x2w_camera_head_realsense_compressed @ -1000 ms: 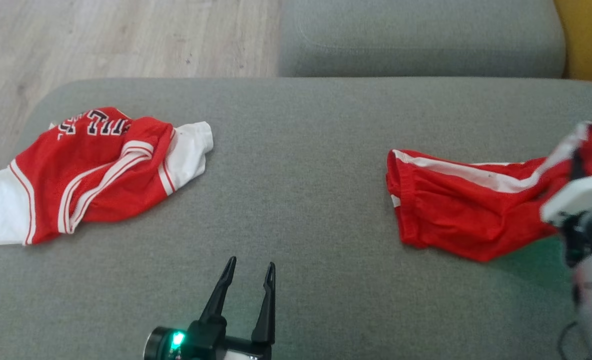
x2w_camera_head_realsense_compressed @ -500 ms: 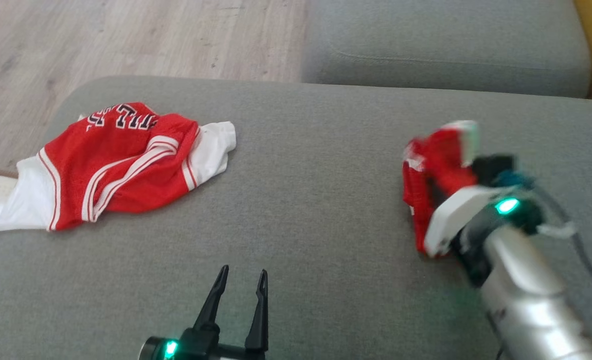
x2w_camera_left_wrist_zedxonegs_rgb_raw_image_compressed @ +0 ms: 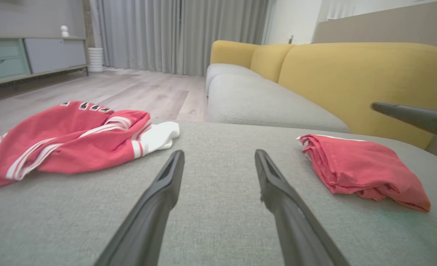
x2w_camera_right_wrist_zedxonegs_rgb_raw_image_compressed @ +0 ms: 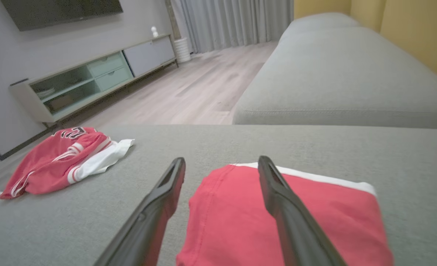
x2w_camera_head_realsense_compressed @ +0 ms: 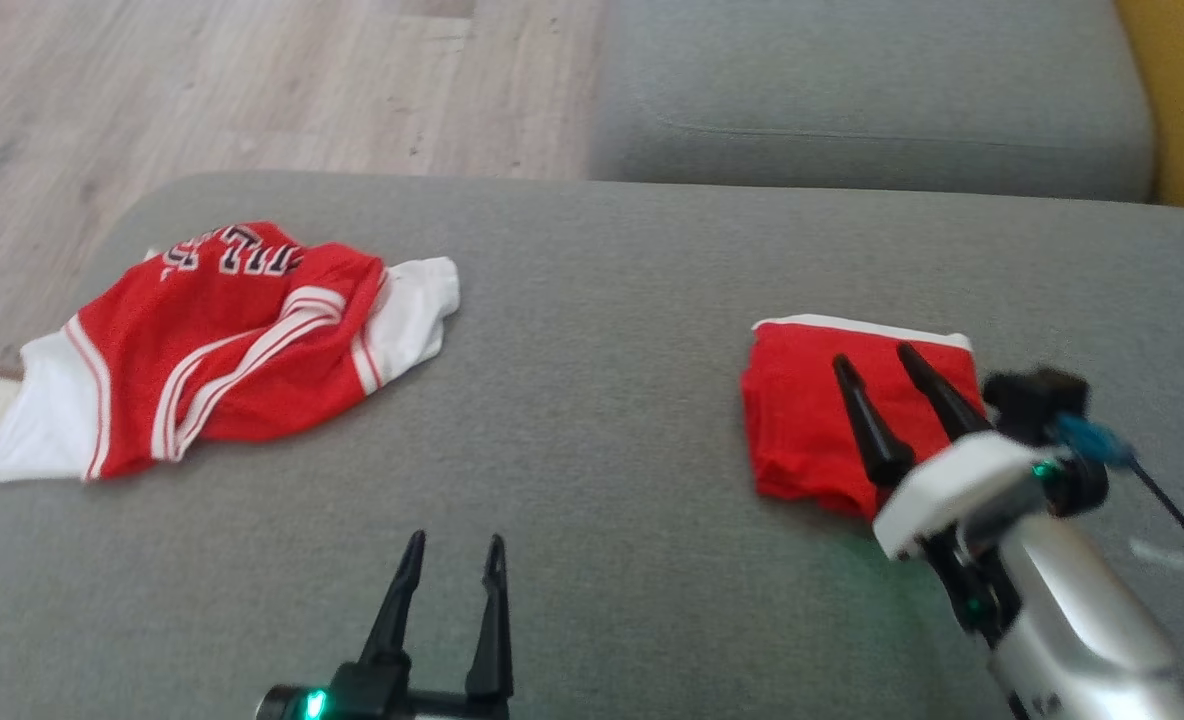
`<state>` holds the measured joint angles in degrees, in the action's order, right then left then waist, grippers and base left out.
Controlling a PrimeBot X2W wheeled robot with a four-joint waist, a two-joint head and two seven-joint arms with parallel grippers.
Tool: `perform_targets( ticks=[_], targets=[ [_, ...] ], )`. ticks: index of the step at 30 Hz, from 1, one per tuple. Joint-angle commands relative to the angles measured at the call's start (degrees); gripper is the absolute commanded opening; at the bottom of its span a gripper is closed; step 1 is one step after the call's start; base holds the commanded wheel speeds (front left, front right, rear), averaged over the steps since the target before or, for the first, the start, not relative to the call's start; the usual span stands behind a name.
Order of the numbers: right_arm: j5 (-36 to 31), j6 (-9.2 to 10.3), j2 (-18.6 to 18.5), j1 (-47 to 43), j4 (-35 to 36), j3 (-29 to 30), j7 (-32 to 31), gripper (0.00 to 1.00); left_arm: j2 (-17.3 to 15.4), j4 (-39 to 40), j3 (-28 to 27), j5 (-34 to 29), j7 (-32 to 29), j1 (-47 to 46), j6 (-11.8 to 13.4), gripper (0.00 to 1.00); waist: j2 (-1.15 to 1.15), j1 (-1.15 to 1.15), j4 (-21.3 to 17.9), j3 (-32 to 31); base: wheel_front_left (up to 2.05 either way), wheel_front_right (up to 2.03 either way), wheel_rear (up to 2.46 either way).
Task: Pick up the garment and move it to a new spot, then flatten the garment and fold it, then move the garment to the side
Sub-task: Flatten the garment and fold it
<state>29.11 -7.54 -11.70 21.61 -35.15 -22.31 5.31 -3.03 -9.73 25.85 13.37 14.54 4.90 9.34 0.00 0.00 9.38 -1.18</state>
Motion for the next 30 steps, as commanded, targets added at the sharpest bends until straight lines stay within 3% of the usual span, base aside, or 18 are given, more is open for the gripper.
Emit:
perform_targets(
  ticks=[1, 8, 20, 30],
  targets=[
    [0.3, 0.05, -0.9, -1.2, 3.6, -0.1, 2.7, 1.0, 0.1, 2.6, -2.5, 0.6, 0.5, -0.4, 0.6, 1.0, 0.0, 0.0, -1.4, -0.7, 0.0, 0.0, 0.0],
    [-3.3, 0.05, -0.8, -10.3, 9.9, 5.8, 8.8, 1.0, 0.1, 4.4, -4.5, 1.2, 0.5, 1.0, 1.2, 1.0, 0.0, 0.0, -5.2, -2.1, 0.0, 0.0, 0.0],
    [-12.7, 0.05, 3.2, -23.8, 19.8, 11.5, 9.7, 1.0, 0.1, 4.9, -6.7, 0.4, 0.5, 3.3, 1.9, 1.0, 0.0, 0.0, -9.0, -4.2, 0.0, 0.0, 0.0],
    [-14.0, 0.05, 3.7, -25.7, 20.5, 12.2, 9.7, 1.0, 0.1, 3.5, -7.2, -0.2, 0.5, 4.1, 2.2, 1.0, 0.0, 0.0, -9.6, -5.2, 0.0, 0.0, 0.0]
  ],
)
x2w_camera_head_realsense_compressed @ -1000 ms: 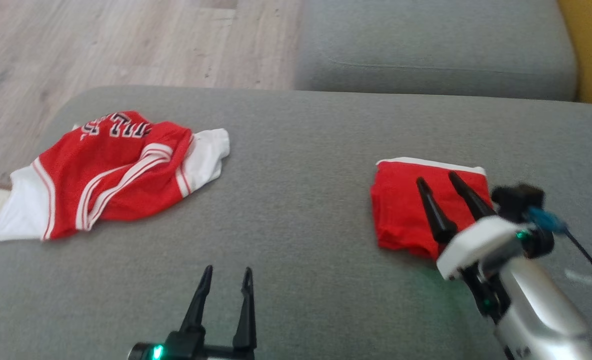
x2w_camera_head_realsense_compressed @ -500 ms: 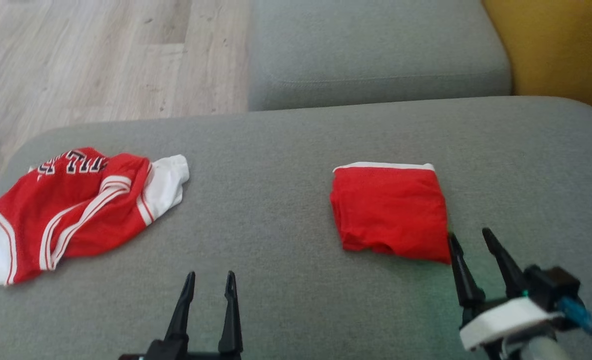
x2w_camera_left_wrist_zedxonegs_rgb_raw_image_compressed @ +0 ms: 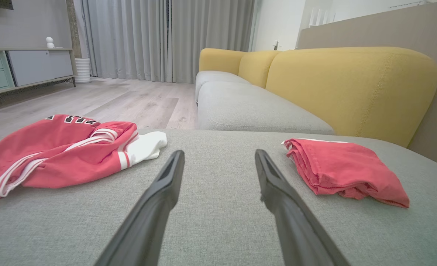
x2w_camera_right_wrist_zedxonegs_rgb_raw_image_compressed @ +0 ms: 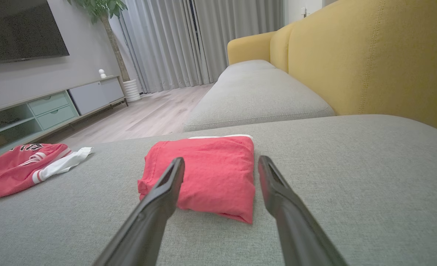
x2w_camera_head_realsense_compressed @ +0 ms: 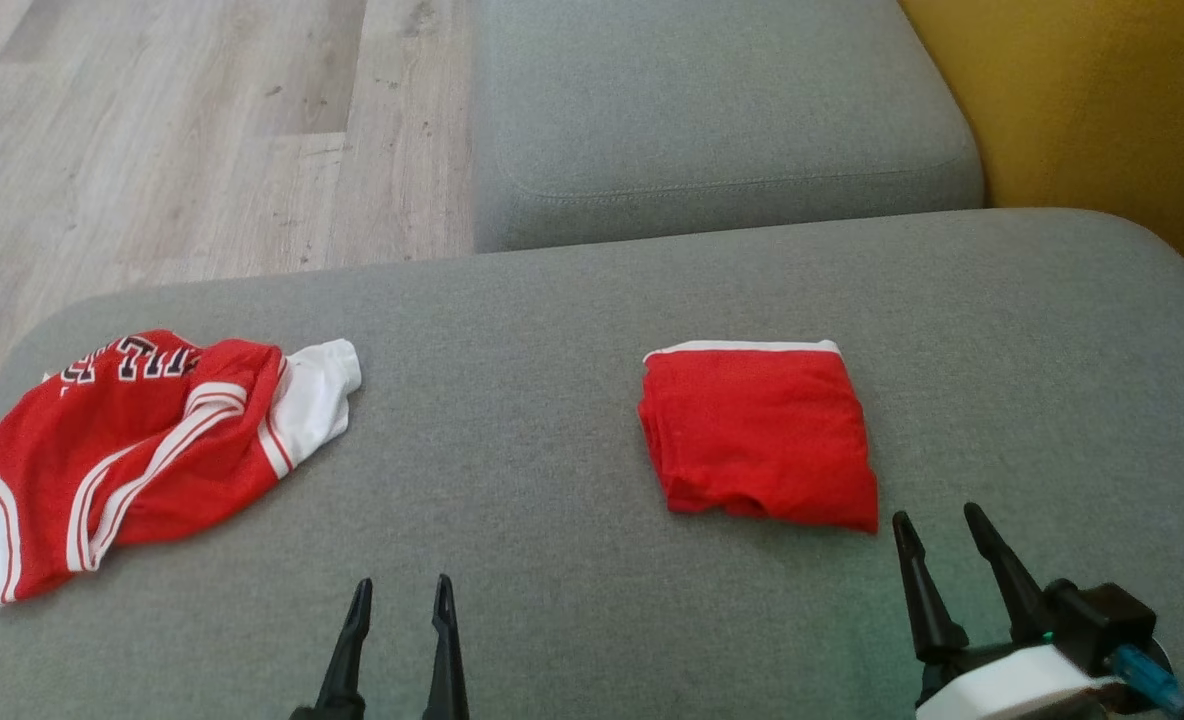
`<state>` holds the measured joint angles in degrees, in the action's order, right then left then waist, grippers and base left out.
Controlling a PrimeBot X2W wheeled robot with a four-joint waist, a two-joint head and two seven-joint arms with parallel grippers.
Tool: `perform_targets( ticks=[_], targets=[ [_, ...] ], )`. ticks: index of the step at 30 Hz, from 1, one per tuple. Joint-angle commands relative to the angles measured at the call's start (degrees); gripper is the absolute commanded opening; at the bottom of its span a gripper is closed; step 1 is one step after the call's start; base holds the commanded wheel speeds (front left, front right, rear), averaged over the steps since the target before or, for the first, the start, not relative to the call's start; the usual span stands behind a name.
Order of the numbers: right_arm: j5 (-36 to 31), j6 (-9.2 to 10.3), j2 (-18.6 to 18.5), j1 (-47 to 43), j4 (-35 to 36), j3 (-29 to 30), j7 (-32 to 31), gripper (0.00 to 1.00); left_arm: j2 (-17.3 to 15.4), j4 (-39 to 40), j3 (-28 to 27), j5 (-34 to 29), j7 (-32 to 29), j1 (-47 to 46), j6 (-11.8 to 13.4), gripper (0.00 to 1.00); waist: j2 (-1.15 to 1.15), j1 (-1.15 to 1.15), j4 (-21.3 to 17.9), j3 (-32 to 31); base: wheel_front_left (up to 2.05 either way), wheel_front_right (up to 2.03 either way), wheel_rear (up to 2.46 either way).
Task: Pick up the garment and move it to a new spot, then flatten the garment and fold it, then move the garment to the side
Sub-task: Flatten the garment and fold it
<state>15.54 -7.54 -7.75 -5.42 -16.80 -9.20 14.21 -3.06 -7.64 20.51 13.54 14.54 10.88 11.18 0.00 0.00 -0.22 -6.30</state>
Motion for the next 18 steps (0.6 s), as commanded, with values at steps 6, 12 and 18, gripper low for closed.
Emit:
perform_targets(
  ticks=[6, 12, 18],
  targets=[
    [-0.8, 0.05, -0.4, 0.9, 2.1, -0.6, 0.8, 1.0, 0.2, 0.9, -2.1, -0.5, 0.5, -1.4, 0.2, 1.0, 0.0, 0.0, 0.0, -0.5, 0.0, 0.0, 0.0],
    [-0.9, 0.05, -0.5, 0.7, 2.1, -0.5, 0.8, 1.0, 0.2, 0.7, -2.2, -0.7, 0.5, -1.0, 0.0, 1.0, 0.0, 0.0, 0.1, -0.6, 0.0, 0.0, 0.0],
    [-1.1, 0.05, -0.5, 0.5, 2.1, -0.4, 0.8, 1.0, 0.2, 0.9, -2.7, -0.9, 0.5, -0.5, -0.1, 1.0, 0.0, 0.0, 0.1, -0.9, 0.0, 0.0, 0.0]
  ],
)
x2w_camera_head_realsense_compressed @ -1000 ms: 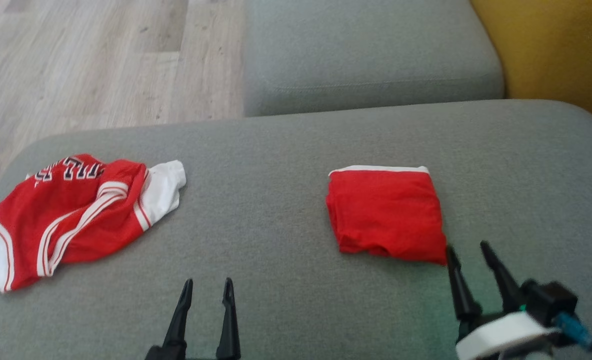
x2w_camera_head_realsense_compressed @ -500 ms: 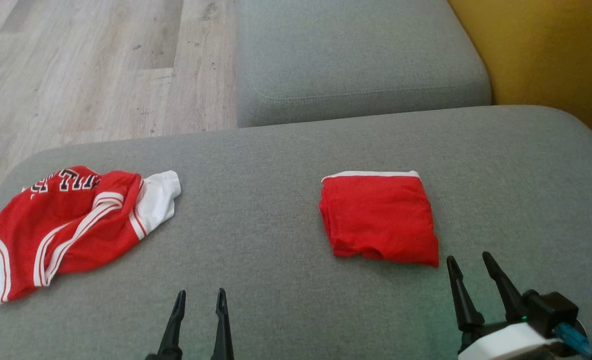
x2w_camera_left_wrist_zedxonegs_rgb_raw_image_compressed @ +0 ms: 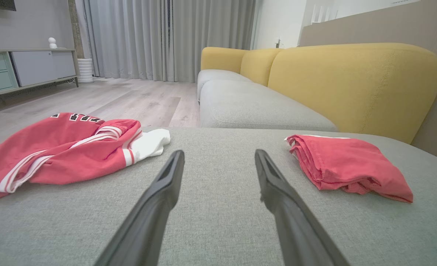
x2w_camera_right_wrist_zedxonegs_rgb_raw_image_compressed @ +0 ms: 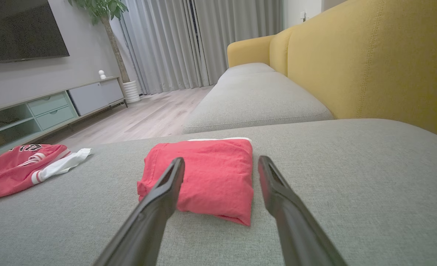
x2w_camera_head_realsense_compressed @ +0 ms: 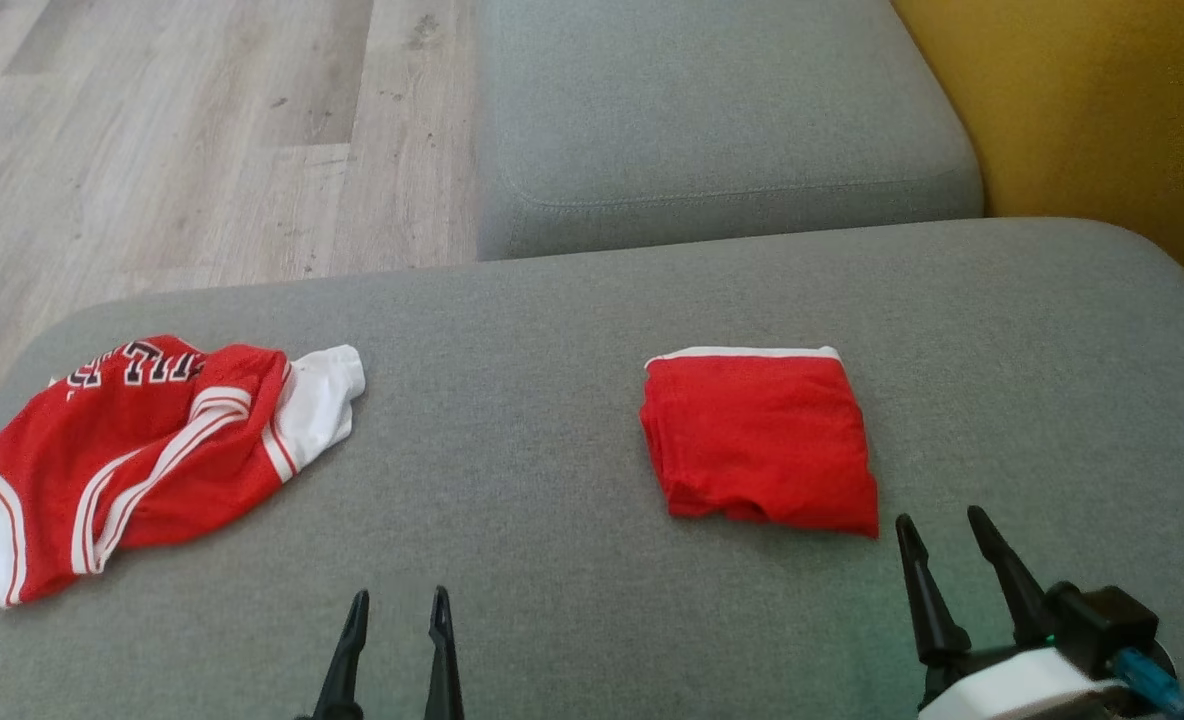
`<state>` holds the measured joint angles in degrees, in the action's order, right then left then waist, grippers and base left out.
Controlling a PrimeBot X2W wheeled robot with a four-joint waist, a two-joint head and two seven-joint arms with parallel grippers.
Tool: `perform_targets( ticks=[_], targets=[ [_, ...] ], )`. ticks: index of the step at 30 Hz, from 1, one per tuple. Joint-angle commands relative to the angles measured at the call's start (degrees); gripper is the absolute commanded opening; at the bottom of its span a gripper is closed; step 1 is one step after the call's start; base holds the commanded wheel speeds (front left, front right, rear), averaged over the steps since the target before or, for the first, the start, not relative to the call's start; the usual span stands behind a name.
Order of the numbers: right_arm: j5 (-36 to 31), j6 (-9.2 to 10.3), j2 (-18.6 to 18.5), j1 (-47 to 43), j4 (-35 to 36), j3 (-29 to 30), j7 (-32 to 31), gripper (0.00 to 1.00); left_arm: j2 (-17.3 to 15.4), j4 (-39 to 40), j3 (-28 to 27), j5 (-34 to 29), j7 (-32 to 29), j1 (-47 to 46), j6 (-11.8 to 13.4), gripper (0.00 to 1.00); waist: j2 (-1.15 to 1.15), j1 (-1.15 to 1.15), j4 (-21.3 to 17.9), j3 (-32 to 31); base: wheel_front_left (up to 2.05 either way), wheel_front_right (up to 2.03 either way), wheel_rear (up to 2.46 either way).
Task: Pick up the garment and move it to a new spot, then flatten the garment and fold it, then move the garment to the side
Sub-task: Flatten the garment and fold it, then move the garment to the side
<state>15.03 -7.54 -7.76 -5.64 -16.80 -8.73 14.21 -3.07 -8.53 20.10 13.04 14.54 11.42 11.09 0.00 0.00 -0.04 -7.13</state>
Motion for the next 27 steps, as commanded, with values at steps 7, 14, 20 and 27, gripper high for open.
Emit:
perform_targets(
  ticks=[7, 14, 20, 27],
  targets=[
    [-0.4, 0.05, -0.5, 0.8, 1.6, -1.1, 0.8, 1.0, 0.2, 2.1, -2.3, -0.5, 0.5, -0.6, 0.1, 1.0, 0.0, 0.0, -0.1, -0.1, 0.0, 0.0, 0.0],
    [0.0, 0.05, -1.0, 1.5, 1.0, -1.7, 0.8, 1.0, 0.2, 2.6, -1.9, -0.6, 0.5, -0.9, 0.1, 1.0, 0.0, 0.0, 0.3, 1.0, 0.0, 0.0, 0.0],
    [1.9, 0.05, -2.5, 5.9, -2.8, -3.5, 0.8, 1.0, 0.2, 2.6, -1.5, -0.9, 0.5, -2.2, 0.0, 1.0, 0.0, 0.0, 1.3, 3.9, 0.0, 0.0, 0.0],
    [9.4, 0.05, -3.6, 15.2, -10.8, -3.1, -5.4, 1.0, 0.2, 2.6, 0.1, -0.4, 0.5, -3.7, 0.5, 1.0, 0.0, 0.0, 2.9, 7.5, 0.0, 0.0, 0.0]
  ],
)
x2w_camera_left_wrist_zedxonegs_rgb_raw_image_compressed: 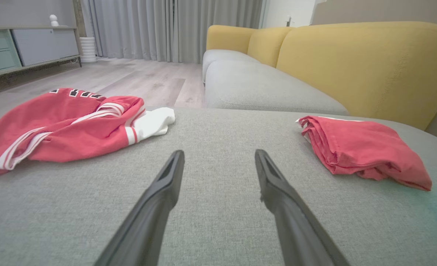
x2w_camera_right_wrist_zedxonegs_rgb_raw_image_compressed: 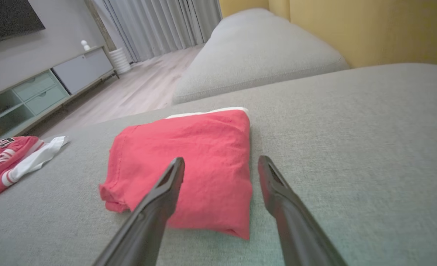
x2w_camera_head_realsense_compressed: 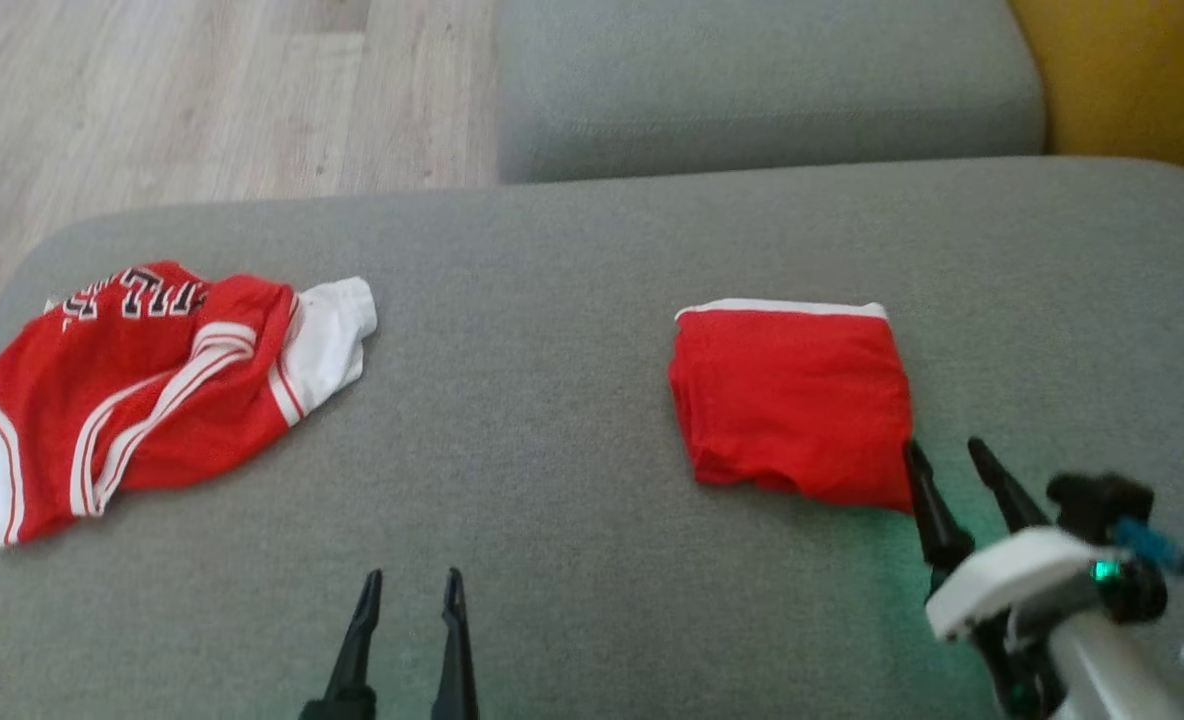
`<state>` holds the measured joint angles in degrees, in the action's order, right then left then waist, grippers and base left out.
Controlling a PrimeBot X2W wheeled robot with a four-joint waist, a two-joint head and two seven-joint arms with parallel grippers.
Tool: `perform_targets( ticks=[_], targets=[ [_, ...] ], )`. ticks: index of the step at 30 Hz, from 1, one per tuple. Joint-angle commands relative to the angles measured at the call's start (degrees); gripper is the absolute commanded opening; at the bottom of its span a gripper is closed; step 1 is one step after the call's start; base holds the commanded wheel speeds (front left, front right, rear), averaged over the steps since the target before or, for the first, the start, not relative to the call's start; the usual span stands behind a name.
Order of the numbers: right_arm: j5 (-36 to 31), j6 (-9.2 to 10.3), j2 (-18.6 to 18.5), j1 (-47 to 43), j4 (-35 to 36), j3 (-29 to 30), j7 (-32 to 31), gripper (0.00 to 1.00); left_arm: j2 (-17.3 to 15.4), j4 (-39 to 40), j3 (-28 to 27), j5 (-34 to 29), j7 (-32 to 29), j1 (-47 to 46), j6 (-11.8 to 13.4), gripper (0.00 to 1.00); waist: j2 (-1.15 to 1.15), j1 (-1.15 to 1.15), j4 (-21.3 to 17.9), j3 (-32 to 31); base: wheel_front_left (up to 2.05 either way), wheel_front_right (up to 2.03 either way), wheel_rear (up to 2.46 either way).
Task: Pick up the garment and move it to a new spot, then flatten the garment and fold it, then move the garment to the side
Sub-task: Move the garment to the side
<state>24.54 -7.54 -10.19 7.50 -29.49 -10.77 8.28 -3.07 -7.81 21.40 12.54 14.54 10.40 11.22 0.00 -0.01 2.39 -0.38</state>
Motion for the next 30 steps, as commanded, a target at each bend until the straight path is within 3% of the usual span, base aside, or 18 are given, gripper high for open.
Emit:
perform_targets(
  ticks=[1, 13, 14, 16, 20, 26, 30],
  targets=[
    [0.5, 0.05, -1.7, 3.8, 0.9, -1.3, -0.8, 1.0, 0.2, 1.9, -0.9, 0.1, 0.5, -3.1, 0.5, 1.0, 0.0, 0.01, 0.7, 1.5, 0.0, 0.0, 0.0],
    [4.7, 0.05, -2.6, 17.6, -14.7, -0.8, -10.3, 1.0, 0.2, 1.4, 1.9, 0.2, 0.5, -9.4, 1.0, 1.0, 0.0, 0.01, 3.1, 8.7, 0.0, 0.0, 0.0],
    [5.2, 0.05, -2.5, 18.0, -15.2, -1.6, -10.8, 0.58, 0.2, 1.3, 2.0, 0.3, 0.5, -9.8, 1.1, 1.0, 0.0, 0.01, 3.1, 9.0, 0.0, 0.0, 0.0],
    [6.7, 0.05, -2.5, 18.7, -15.7, -2.8, -11.3, 0.0, 0.2, 1.1, 2.1, 0.5, 0.5, -10.2, 1.3, 1.0, 0.0, 0.01, 2.9, 9.6, 0.0, 0.0, 0.0],
    [8.7, 0.05, -4.0, 20.7, -15.1, -4.6, -10.6, 0.0, 0.2, 0.7, 2.3, 0.7, 0.5, -10.8, 1.5, 1.0, 0.0, 0.01, 1.2, 10.8, 0.0, 0.0, 0.0],
    [7.7, 0.05, -10.0, 24.1, -13.3, -6.6, -9.5, 0.0, 0.2, 0.7, 2.5, 0.4, 0.5, -12.3, 1.2, 1.0, 0.0, 0.01, -2.0, 13.2, 0.0, 0.0, 0.0],
    [6.6, 0.05, -17.1, 27.0, -12.4, -7.3, -9.6, 0.0, 0.2, 1.4, 2.8, 1.1, 0.5, -14.6, 0.4, 1.0, 0.0, 0.01, -4.1, 16.0, 0.0, 0.0, 0.0]
  ],
)
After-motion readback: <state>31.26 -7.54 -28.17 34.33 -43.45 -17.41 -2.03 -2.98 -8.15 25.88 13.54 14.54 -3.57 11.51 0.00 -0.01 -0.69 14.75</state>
